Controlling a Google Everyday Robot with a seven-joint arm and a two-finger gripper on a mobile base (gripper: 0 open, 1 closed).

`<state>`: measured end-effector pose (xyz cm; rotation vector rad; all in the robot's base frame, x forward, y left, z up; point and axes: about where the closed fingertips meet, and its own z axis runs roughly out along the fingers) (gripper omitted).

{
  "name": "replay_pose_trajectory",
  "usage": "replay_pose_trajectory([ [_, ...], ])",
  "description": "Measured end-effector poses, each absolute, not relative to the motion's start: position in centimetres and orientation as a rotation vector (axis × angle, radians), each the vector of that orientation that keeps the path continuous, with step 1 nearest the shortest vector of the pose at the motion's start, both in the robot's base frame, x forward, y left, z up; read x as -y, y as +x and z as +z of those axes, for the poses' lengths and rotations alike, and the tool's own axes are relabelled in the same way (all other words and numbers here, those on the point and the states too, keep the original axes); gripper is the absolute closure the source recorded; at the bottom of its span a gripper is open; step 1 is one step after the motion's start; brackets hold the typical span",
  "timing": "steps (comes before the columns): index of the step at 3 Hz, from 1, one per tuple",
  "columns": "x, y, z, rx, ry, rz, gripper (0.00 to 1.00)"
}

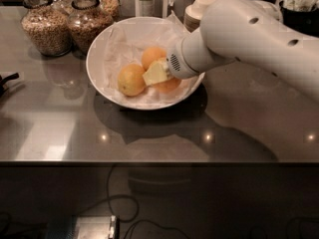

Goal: Pick orange from white bowl

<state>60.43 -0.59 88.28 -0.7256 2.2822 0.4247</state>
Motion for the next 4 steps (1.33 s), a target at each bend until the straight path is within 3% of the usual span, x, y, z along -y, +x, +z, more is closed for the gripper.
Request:
replay_pose_trajectory([
  [1, 0.4, 62.4, 91.6, -2.137, -0.684, 0.698, 1.0],
  [2, 1.6, 60.7, 96.1, -1.975, -0.747, 0.972, 1.0],
  [3, 3.3, 56.4, 101.1, -1.797, -0.971, 0.986, 1.0],
  [4, 4.9, 50.9, 104.0, -1.684, -1.203, 0.772, 1.0],
])
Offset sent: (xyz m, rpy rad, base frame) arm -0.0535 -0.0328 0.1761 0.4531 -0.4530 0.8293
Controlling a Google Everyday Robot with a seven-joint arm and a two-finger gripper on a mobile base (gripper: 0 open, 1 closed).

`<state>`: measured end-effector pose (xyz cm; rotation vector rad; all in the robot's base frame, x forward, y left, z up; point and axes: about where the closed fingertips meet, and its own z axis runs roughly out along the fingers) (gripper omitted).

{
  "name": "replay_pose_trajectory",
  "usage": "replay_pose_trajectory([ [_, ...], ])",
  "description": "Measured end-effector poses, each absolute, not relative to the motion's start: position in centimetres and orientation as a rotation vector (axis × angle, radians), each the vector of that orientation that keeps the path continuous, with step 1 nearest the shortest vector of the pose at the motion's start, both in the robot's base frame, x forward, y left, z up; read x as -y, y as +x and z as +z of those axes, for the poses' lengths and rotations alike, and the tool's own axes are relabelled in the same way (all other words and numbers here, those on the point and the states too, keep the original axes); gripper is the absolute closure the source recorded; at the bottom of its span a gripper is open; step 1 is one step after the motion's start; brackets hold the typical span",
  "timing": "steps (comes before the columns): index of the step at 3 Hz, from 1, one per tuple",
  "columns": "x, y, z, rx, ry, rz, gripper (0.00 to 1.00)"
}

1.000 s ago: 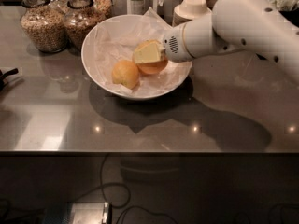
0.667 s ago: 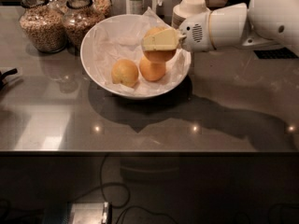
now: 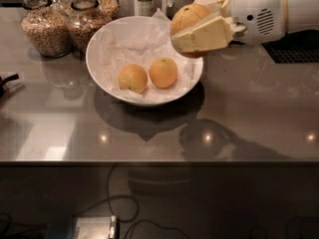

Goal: Pick orange from white bowl

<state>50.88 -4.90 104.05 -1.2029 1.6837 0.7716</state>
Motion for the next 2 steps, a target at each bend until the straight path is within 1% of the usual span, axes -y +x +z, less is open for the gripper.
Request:
replay_pose_trajectory([
  [1, 3.9, 44.6, 104.9, -1.567, -1.395, 0.46, 1.0],
  [2, 4.8, 41.7, 105.1, -1.458, -1.427, 0.376, 1.0],
])
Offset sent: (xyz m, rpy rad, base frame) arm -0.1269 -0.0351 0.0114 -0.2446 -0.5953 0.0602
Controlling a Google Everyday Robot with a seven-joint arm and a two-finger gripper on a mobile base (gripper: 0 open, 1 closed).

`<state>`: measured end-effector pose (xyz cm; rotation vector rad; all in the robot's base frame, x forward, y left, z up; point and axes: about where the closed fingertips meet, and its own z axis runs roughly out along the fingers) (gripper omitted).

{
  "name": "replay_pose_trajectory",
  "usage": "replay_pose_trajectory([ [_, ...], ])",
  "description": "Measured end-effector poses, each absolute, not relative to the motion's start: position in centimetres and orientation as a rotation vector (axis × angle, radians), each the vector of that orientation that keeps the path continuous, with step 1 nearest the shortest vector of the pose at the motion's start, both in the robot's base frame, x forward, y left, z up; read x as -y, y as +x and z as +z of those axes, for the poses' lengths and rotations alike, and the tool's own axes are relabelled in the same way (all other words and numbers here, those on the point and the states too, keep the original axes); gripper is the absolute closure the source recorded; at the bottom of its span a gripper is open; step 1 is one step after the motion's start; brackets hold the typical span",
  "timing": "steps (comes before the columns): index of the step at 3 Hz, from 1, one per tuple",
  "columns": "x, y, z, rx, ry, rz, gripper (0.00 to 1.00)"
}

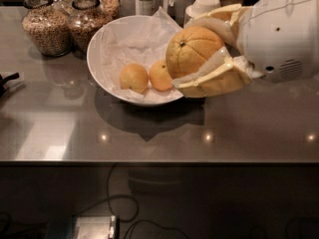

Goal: Pick orange from white bowl

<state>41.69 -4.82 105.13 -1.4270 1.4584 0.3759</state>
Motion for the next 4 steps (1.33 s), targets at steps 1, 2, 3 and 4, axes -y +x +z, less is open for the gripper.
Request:
replay_pose_trajectory([
  [1, 6.7, 41.1, 105.5, -1.432, -1.446, 0.282, 1.0],
  [2, 6.7, 41.1, 105.5, -1.432, -1.446, 0.283, 1.0],
  [3, 5.1, 39.1, 105.0, -1.419, -1.508, 0.333, 1.0],
  [4, 2.2, 35.8, 104.7, -1.38, -1.632, 0.463, 1.0],
])
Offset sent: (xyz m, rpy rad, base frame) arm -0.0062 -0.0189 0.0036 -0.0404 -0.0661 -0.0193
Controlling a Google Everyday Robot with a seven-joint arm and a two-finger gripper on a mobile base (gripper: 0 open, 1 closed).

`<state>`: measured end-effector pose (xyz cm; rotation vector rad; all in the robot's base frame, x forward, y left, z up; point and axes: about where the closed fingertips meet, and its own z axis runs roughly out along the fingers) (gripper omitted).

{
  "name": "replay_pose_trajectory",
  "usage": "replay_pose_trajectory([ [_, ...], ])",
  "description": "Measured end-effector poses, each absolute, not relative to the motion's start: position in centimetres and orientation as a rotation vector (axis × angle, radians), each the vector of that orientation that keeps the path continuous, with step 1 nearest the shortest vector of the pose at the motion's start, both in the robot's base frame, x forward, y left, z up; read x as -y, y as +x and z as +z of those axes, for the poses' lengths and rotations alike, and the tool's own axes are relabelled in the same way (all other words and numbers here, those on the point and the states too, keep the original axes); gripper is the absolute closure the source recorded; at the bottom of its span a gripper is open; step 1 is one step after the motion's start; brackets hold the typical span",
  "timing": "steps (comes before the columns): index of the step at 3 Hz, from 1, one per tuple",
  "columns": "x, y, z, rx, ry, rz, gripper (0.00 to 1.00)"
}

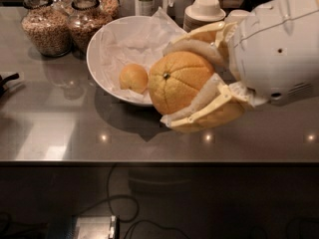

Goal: Pick orange from white bowl

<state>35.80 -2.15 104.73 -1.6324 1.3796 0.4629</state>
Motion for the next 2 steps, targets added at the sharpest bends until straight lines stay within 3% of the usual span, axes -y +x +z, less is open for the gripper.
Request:
replay_pose_trajectory([
  [2, 0.01, 32.87, 104.52, -1.333, -1.728, 0.548, 1.0],
])
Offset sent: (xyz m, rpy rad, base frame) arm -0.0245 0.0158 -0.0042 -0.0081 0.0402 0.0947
